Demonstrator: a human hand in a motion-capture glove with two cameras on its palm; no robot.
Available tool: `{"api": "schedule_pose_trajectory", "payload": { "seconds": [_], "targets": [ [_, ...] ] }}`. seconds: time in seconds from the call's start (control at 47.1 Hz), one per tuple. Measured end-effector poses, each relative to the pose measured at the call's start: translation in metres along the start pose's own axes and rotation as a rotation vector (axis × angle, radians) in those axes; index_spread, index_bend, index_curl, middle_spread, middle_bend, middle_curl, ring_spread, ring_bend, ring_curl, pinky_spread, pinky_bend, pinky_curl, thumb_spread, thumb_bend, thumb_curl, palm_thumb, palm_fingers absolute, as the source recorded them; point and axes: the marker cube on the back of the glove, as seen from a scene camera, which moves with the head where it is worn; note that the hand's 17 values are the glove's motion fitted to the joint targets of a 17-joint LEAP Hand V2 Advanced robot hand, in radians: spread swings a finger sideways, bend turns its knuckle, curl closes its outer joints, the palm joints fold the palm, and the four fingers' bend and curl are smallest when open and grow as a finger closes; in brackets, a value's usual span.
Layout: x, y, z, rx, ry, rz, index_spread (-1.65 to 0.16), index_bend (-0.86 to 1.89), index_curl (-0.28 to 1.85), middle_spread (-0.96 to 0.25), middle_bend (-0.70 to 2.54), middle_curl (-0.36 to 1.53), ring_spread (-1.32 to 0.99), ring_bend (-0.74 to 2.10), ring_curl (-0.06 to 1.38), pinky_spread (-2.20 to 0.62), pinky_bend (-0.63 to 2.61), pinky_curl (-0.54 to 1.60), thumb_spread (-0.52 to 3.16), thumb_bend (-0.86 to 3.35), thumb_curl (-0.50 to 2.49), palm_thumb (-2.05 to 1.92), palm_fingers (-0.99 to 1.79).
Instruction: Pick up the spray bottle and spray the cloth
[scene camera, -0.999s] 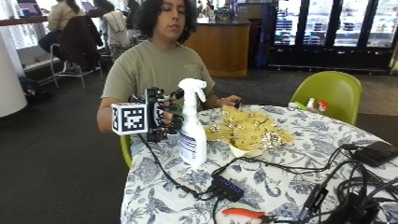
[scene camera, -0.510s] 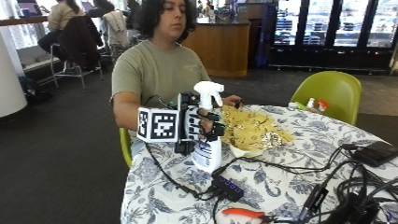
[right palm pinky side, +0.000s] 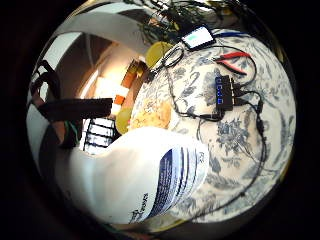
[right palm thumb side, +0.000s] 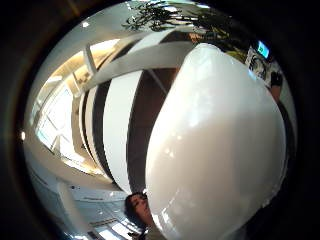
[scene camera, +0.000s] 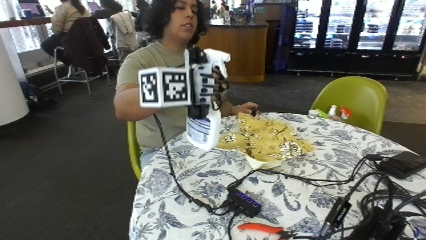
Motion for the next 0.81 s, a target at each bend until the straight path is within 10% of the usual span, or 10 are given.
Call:
{"api": "schedule_pose_trajectory", "payload": {
  "seconds": [0.297, 0.807],
  "targets": [
    [-0.075, 0.021, 0.04, -0.558, 0.389, 0.357, -0.24, 0.29, 0.42, -0.14, 0.62, 0.53, -0.16, 0.77, 0.47, -0.24, 0.55, 0.44, 0.78, -0.01, 0.59, 1.01, 1.39],
    [0.091, 0.069, 0.16, -1.096, 0.738, 0.95, -0.25, 0.24, 0.51, -0.15, 0.65, 0.55, -0.18, 0.76, 0.48, -0.25, 0.59, 0.45, 0.91, -0.01, 0.66, 0.99, 1.35]
  ]
}}
